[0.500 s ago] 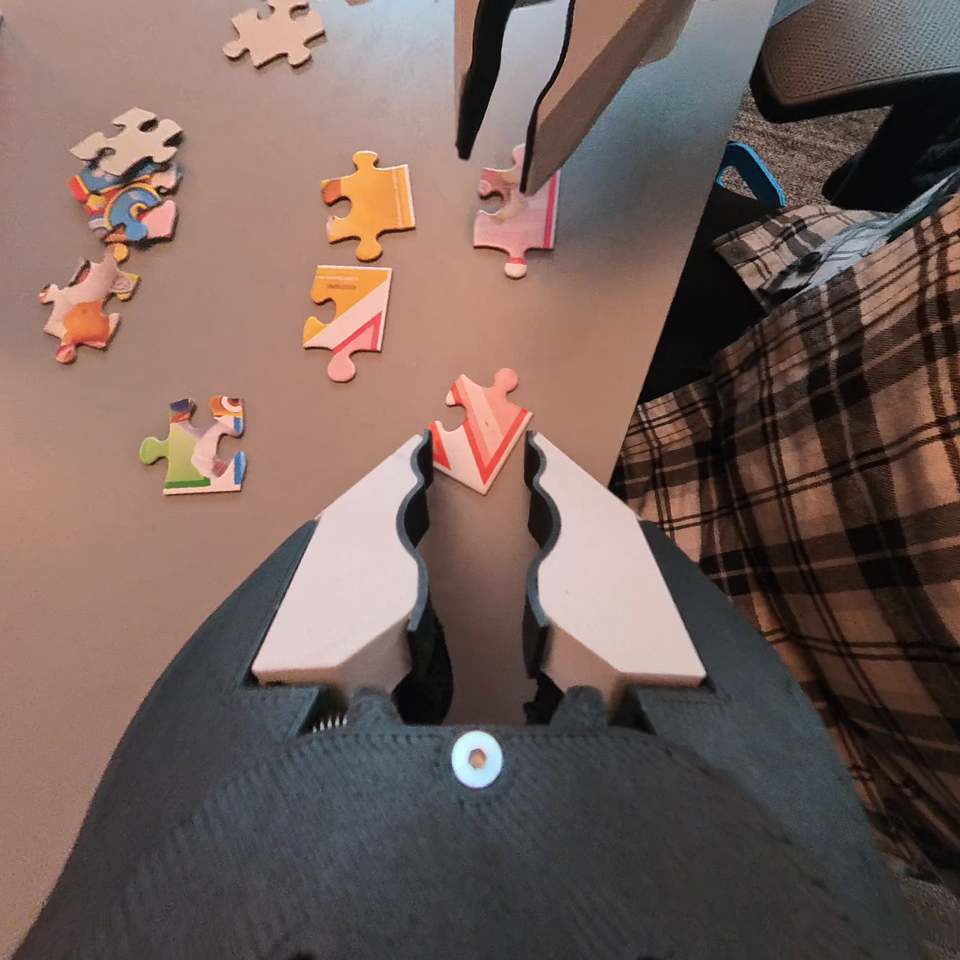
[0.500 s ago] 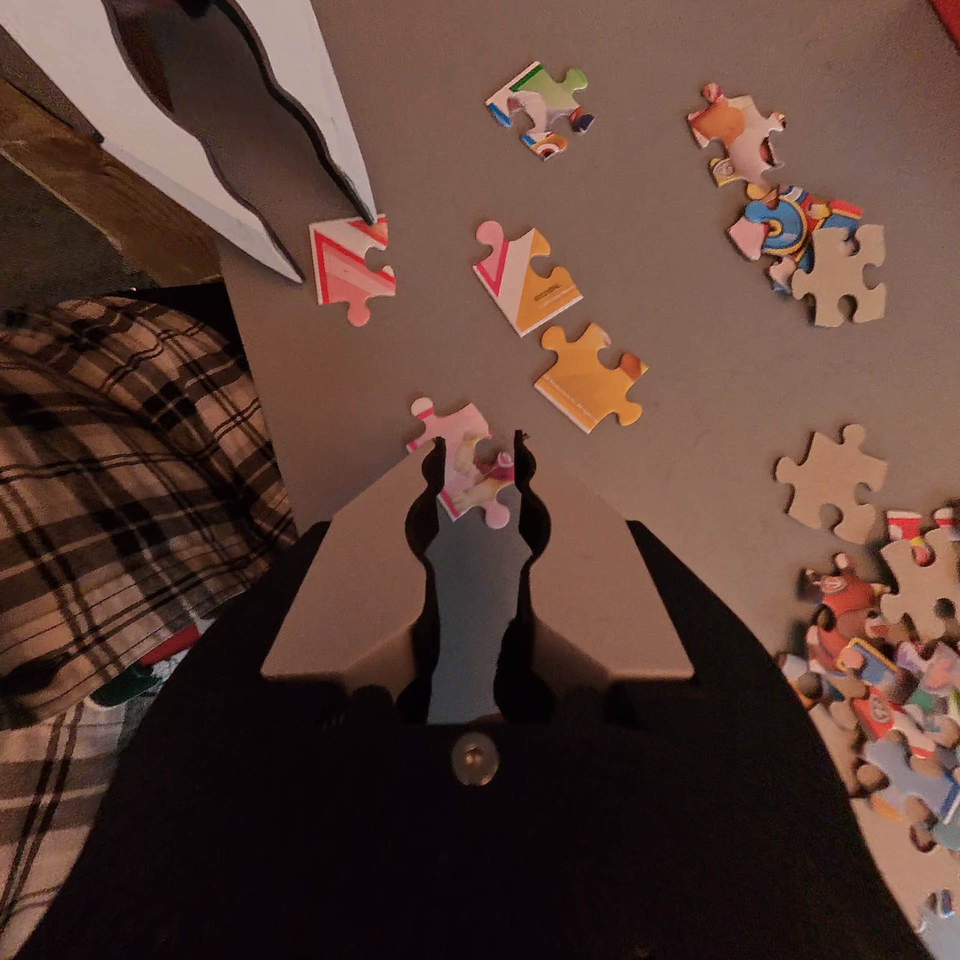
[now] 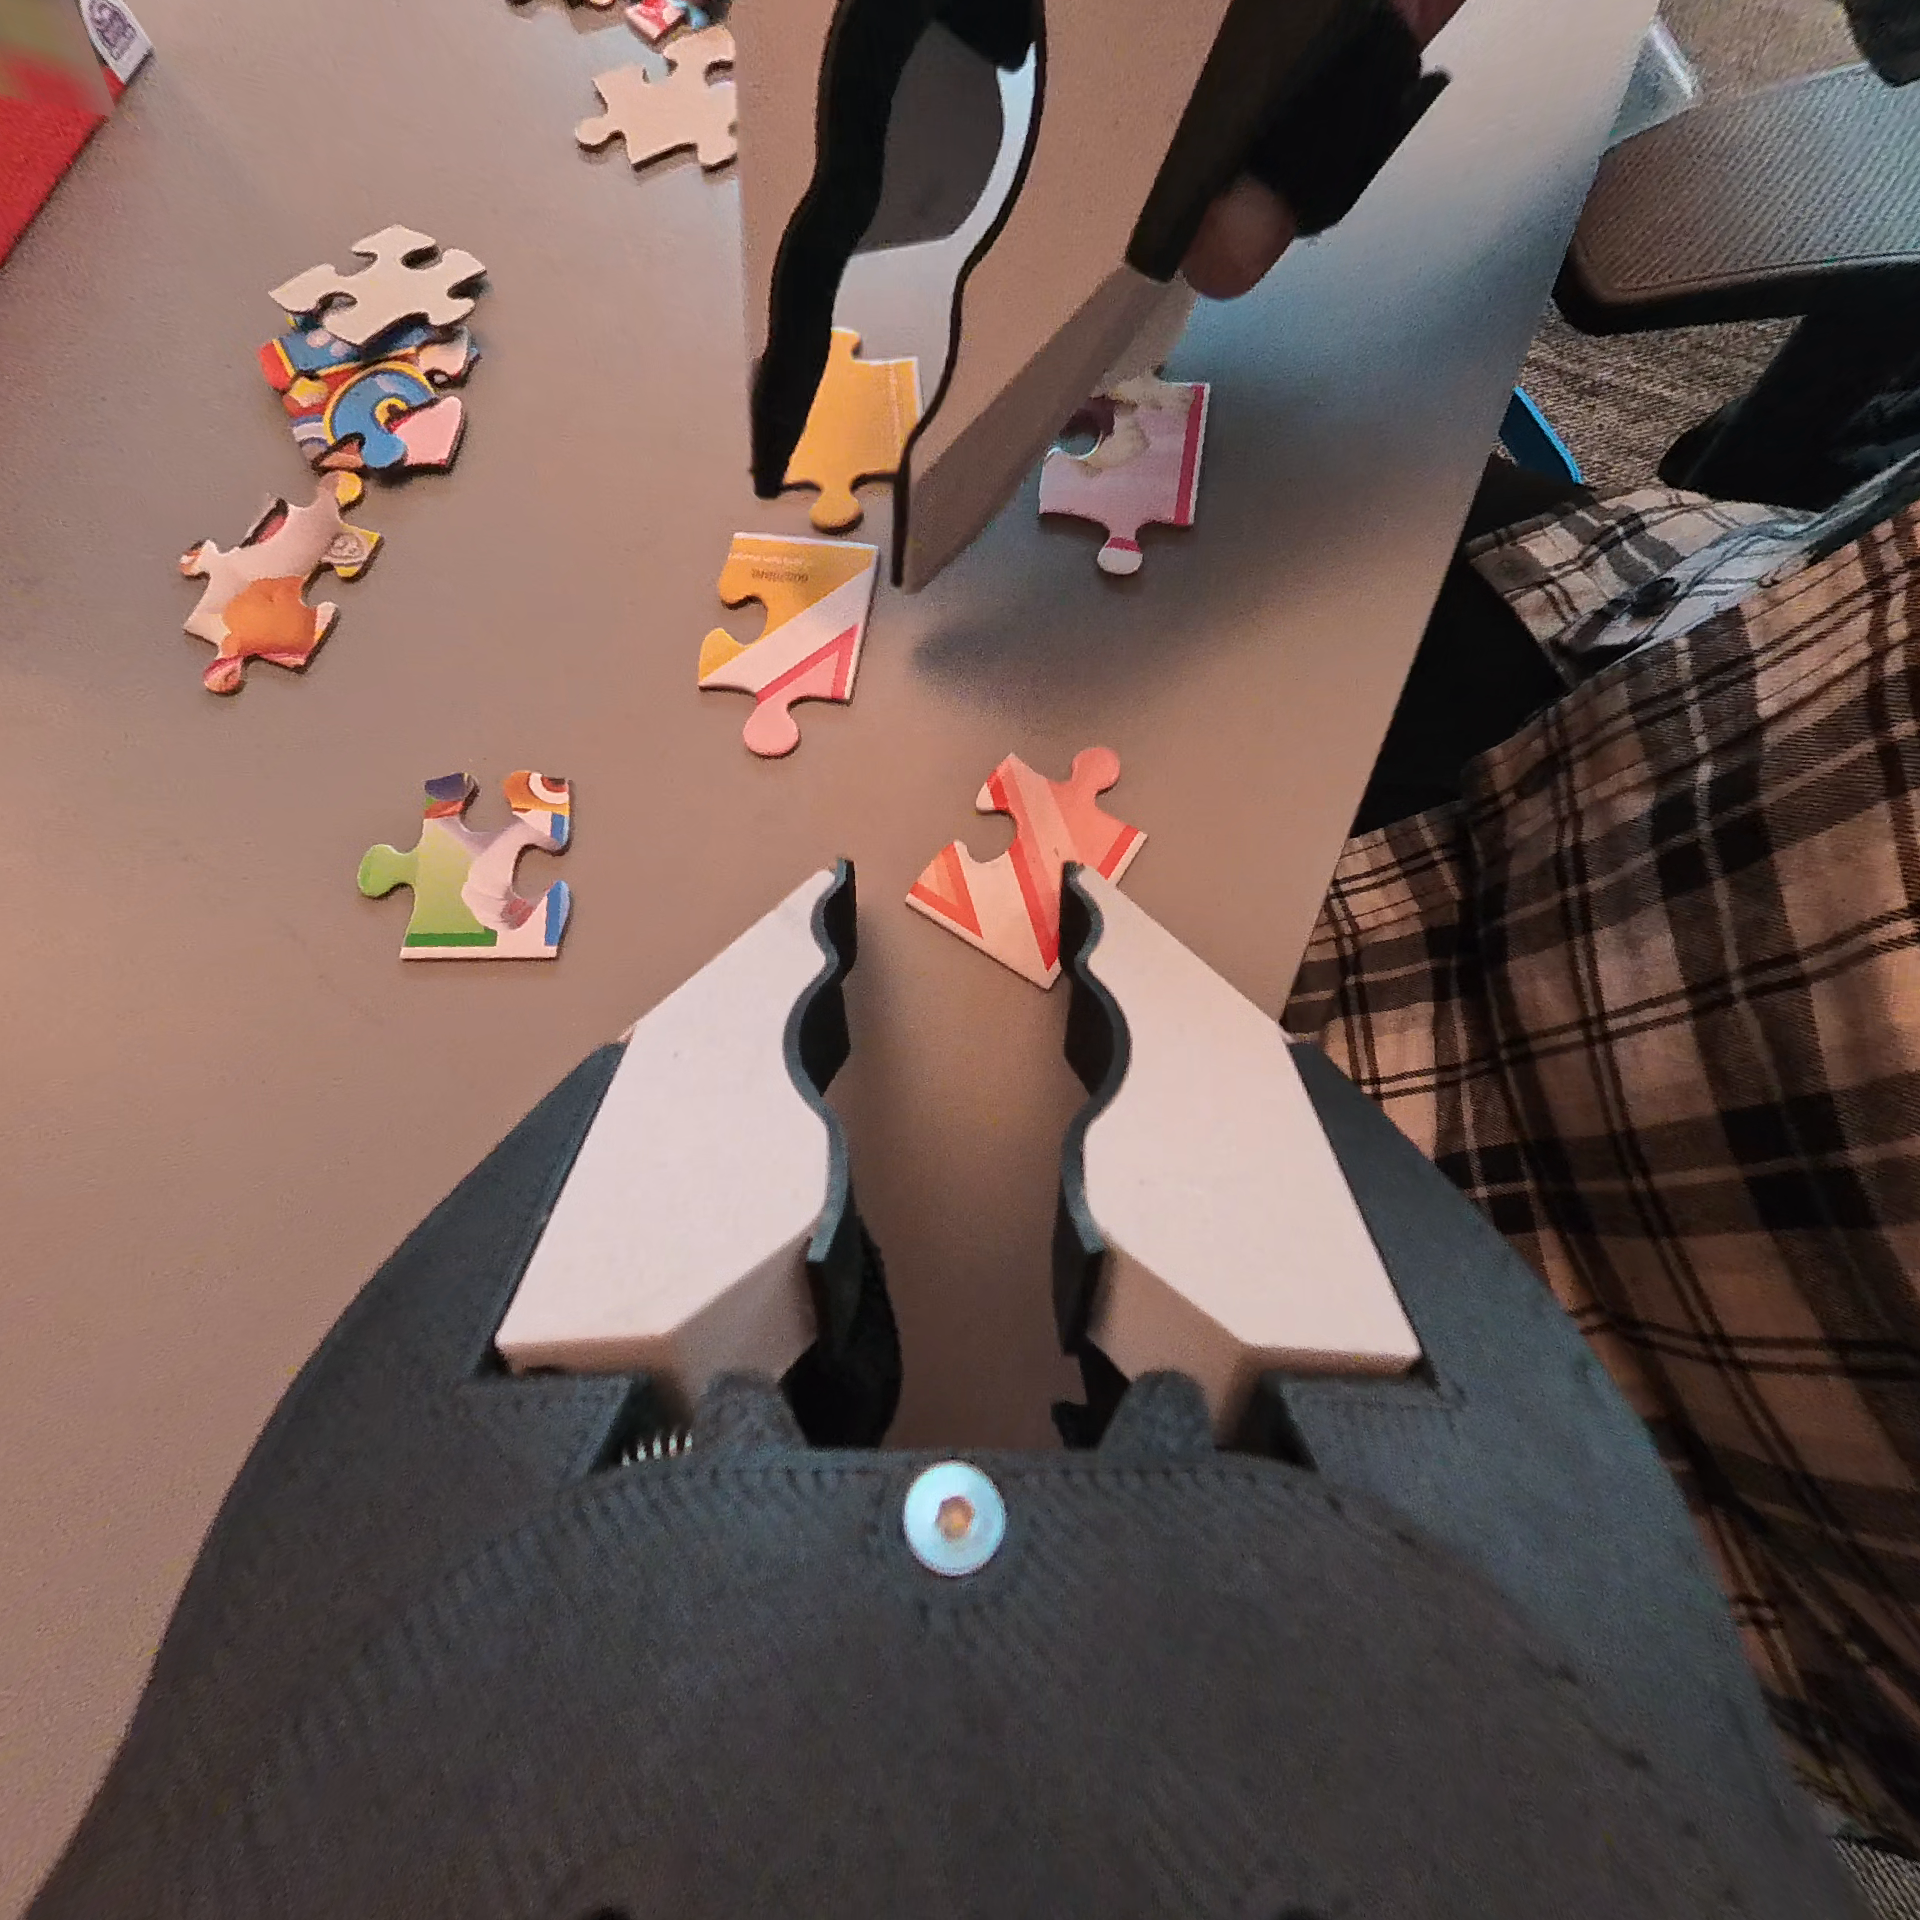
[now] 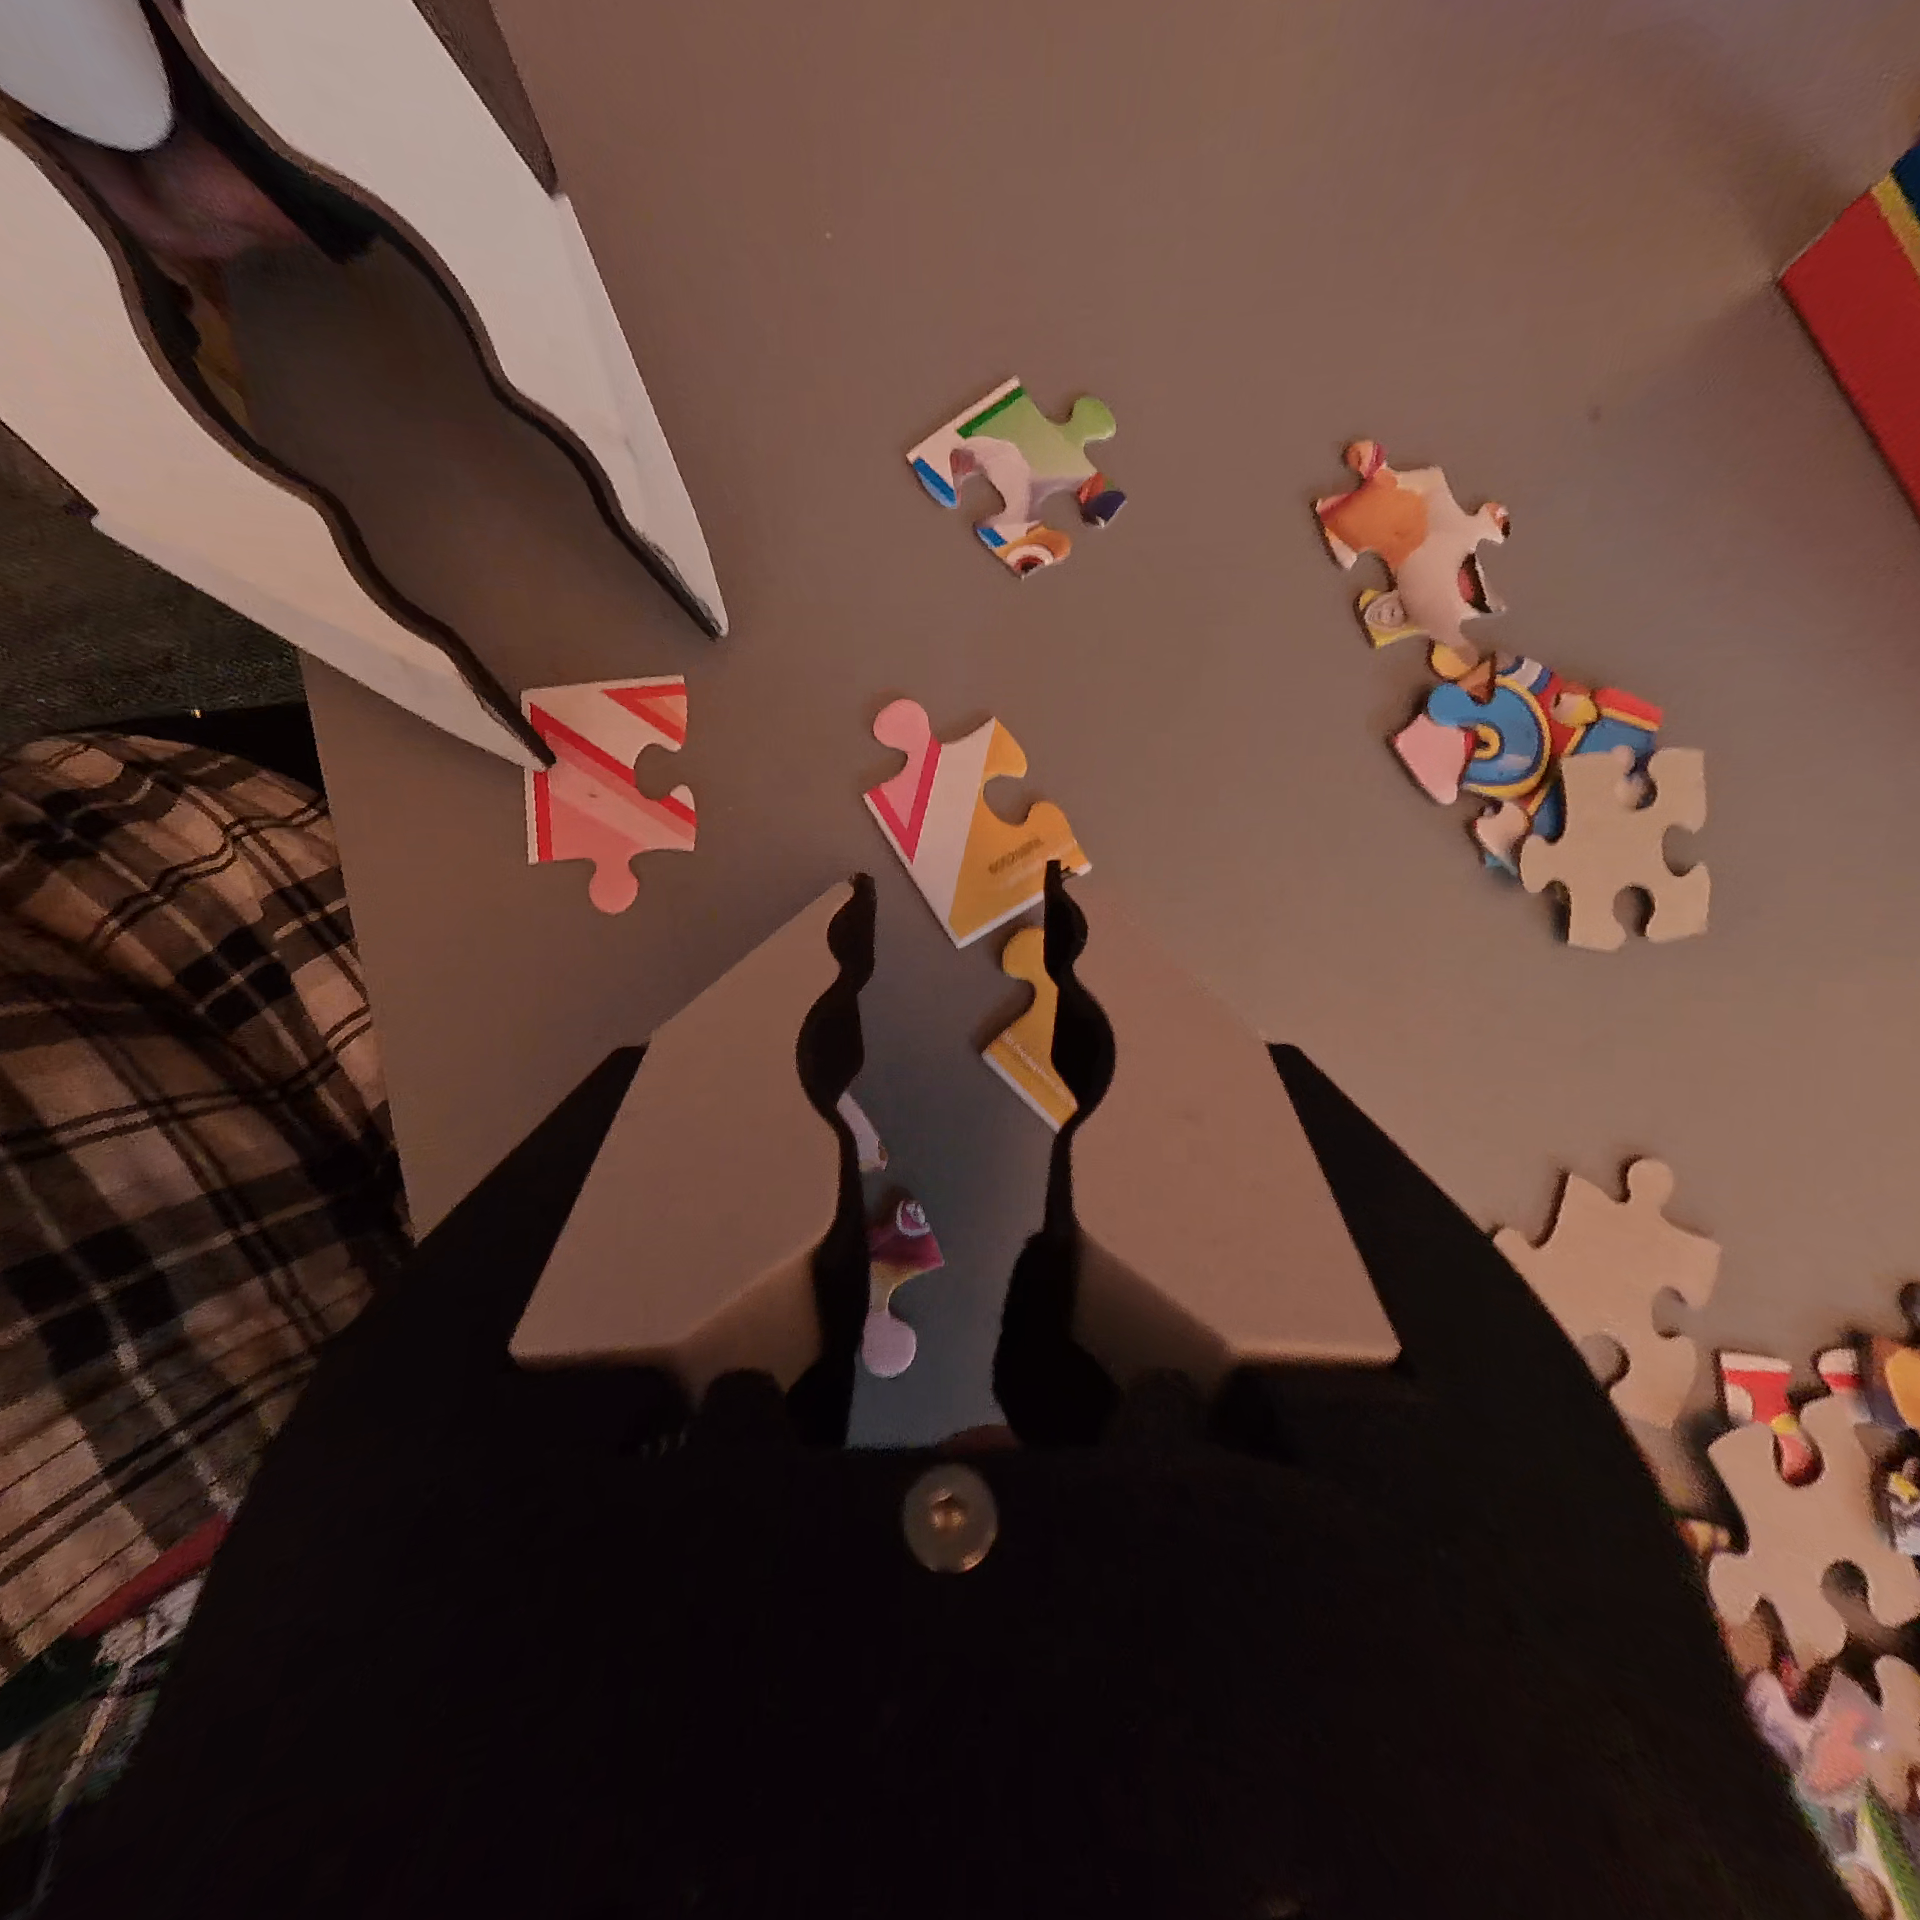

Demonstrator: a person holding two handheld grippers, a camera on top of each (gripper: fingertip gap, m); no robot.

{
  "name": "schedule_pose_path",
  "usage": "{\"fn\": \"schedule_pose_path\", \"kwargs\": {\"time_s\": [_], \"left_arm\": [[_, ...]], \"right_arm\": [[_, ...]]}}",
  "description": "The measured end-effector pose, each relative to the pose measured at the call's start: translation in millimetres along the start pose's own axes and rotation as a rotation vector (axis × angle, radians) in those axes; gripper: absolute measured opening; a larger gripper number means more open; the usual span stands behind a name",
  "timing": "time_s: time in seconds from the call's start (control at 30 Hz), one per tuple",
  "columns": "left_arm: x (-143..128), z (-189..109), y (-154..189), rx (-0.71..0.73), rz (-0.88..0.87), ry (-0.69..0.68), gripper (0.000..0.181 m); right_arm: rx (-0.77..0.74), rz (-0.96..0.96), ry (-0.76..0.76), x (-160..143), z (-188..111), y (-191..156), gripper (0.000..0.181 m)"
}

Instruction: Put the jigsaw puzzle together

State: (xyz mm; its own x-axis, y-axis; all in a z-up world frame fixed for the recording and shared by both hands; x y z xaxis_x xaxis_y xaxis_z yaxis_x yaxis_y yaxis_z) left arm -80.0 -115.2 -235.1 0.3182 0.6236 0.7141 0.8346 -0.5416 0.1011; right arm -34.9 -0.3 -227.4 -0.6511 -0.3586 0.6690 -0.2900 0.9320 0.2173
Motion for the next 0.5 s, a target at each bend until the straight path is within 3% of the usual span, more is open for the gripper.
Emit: {"fn": "schedule_pose_path", "kwargs": {"time_s": [0.2, 0.5], "left_arm": [[-0.1, -1.7, -2.4, 0.000, -0.003, 0.010, 0.039], [-2.3, -6.0, -5.7, -0.017, 0.000, -0.007, 0.041]], "right_arm": [[0.052, -0.017, -0.031, -1.1, 11.1, -4.5, 0.027], [0.057, -0.008, -0.051, -10.4, -10.1, -2.4, 0.029]]}}
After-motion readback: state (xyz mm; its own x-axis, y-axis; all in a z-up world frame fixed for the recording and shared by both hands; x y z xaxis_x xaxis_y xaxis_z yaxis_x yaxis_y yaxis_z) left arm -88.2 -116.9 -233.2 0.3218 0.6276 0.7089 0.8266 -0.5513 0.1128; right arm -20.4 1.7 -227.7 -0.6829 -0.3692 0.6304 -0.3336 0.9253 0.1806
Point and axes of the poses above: each gripper's, where its closed fingertips meet, z out along the fingers, x out of its top, y = z × x across the jaws, the point moved 5 cm from there along -z, back along the fingers, and after that the axes turned 13 degrees about -x, right-handed, at the moved point
